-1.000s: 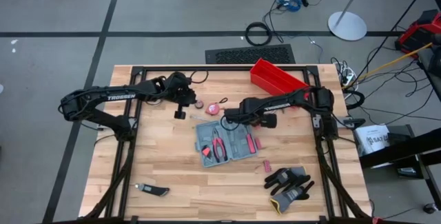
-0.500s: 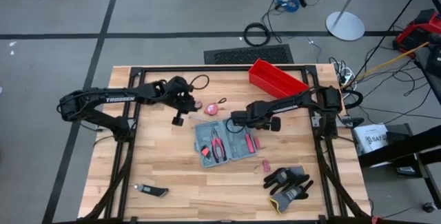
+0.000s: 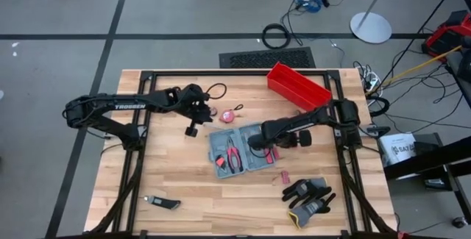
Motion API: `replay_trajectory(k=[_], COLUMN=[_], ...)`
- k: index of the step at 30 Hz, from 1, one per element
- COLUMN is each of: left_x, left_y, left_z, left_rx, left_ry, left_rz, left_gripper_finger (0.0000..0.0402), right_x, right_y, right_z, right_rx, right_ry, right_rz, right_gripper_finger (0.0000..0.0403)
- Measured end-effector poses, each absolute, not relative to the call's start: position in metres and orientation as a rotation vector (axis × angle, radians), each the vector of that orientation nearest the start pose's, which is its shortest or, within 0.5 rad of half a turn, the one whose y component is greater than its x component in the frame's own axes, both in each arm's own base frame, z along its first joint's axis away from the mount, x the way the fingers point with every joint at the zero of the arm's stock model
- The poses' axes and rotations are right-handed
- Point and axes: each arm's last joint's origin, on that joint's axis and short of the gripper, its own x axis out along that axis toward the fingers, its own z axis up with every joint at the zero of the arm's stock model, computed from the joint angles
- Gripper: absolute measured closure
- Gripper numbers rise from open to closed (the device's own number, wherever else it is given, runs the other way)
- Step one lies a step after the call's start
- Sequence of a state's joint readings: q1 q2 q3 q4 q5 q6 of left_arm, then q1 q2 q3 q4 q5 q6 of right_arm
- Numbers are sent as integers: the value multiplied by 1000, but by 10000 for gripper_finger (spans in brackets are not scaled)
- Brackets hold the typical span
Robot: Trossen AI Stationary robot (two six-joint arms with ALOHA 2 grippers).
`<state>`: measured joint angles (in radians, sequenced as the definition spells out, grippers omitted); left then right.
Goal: Prefit tool cases
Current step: Put the hammer into the toolbox
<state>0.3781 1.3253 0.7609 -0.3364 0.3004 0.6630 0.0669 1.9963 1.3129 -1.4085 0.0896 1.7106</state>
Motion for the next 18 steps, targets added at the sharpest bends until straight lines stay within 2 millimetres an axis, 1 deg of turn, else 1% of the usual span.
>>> replay_trajectory(k=[1,3,6,9,13,18], left_x=[239,239,239,239,239,239], left_y=[85,85,85,85,85,85], left_z=[204,204,204,204,204,204], left_rx=[321,318,319,320,321,319], left_ry=[831,837,837,833,831,831], left_rz=[-210,-213,-213,-211,-210,-210], left_gripper_finger=[400,400,400,400,400,400], right_x=[308,305,305,304,302,302], right_y=[22,28,39,47,56,61], right_z=[159,168,174,173,174,174], right_rx=[818,752,745,722,712,661], right_ry=[1437,1488,1525,1539,1493,1432], right_rz=[-1674,-1706,-1673,-1648,-1675,-1671], right_gripper_finger=[401,399,399,399,400,401])
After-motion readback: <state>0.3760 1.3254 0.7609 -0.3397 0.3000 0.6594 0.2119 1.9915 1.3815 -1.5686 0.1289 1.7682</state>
